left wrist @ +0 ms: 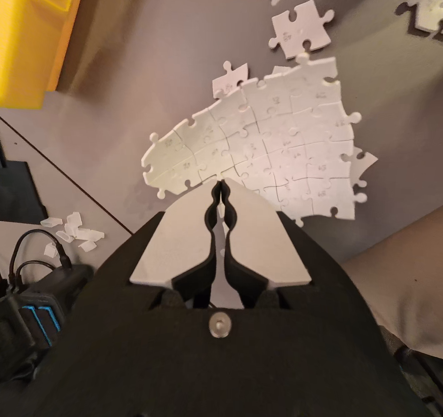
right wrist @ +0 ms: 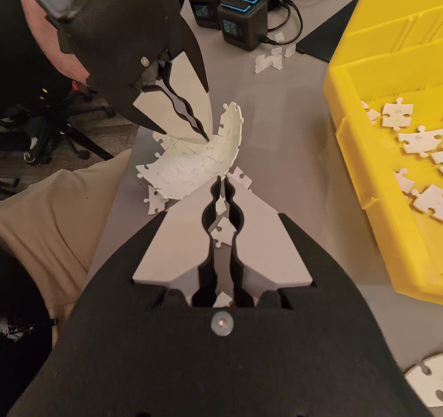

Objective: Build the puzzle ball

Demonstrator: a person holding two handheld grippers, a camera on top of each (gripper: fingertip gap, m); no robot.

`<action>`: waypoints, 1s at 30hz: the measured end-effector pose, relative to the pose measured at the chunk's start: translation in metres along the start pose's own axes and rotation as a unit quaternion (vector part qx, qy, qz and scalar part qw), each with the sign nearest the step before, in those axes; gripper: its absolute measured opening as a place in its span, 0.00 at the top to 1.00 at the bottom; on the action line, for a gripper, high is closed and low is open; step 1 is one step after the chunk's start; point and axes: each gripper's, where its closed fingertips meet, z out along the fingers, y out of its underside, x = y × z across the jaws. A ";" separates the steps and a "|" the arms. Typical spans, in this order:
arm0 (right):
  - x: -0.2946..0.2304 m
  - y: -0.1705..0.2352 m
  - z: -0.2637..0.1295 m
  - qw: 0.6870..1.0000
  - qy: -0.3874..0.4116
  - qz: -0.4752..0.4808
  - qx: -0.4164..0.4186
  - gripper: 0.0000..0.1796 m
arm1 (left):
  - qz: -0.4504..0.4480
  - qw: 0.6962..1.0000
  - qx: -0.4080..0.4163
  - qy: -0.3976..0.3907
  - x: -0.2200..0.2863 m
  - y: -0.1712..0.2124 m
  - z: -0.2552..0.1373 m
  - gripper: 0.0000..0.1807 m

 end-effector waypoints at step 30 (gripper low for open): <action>0.019 -0.001 0.003 0.999 0.007 0.034 0.005 1.00 | 0.056 0.985 -0.142 0.079 -0.004 0.009 0.015 1.00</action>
